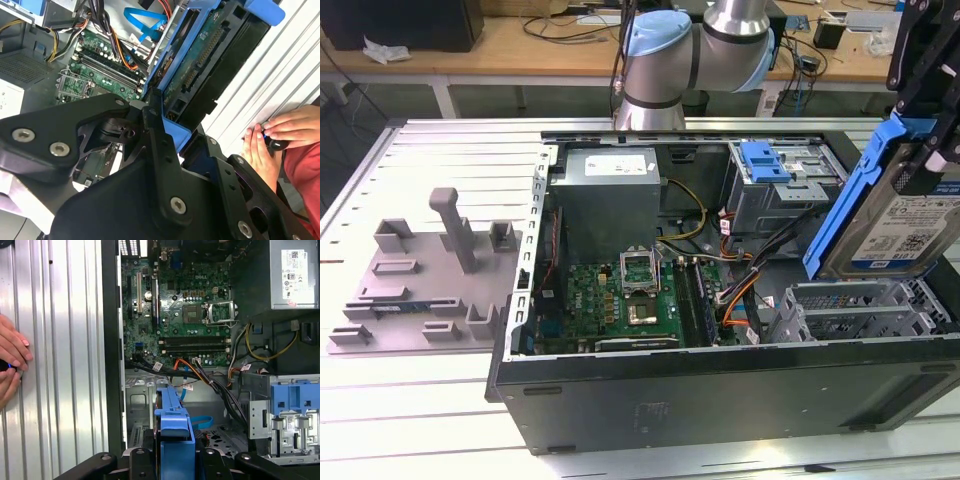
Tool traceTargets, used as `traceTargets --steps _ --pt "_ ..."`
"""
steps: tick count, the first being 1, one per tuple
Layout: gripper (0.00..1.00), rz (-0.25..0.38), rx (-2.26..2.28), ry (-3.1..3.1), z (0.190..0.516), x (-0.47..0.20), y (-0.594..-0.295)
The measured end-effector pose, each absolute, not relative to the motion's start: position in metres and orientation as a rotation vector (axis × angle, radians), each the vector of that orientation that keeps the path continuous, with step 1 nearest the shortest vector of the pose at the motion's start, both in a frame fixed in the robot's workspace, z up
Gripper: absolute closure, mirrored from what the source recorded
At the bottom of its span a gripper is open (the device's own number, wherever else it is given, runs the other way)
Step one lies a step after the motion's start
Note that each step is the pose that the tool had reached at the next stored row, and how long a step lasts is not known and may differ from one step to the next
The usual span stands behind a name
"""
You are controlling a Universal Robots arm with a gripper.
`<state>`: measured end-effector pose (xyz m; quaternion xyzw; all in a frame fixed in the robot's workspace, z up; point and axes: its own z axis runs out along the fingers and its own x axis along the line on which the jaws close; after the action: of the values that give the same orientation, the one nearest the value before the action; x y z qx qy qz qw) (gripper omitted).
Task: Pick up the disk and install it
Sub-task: 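Insert the disk into the insertion slot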
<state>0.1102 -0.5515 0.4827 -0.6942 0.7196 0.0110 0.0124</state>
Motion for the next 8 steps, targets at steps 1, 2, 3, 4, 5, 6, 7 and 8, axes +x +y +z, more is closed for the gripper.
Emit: traceTargets --steps 1,2,3,4,5,6,7,8 --pt "0.64 0.034 -2.164 2.243 0.4827 0.1102 -0.5515" --pt "0.64 0.034 -2.164 2.243 0.4828 0.1102 -0.5515" --pt "0.64 0.034 -2.164 2.243 0.4828 0.1103 -0.5514" --pt "0.64 0.035 -2.164 2.243 0.4827 0.1103 -0.5511" --pt "0.64 0.034 -2.166 2.241 0.4825 0.1103 -0.5505" --pt "0.64 0.035 -2.167 2.239 0.4823 0.1103 -0.5503" --pt "0.64 0.035 -2.17 2.237 0.4822 0.1103 -0.5502" --pt "0.64 0.035 -2.173 2.234 0.4821 0.1103 -0.5501"
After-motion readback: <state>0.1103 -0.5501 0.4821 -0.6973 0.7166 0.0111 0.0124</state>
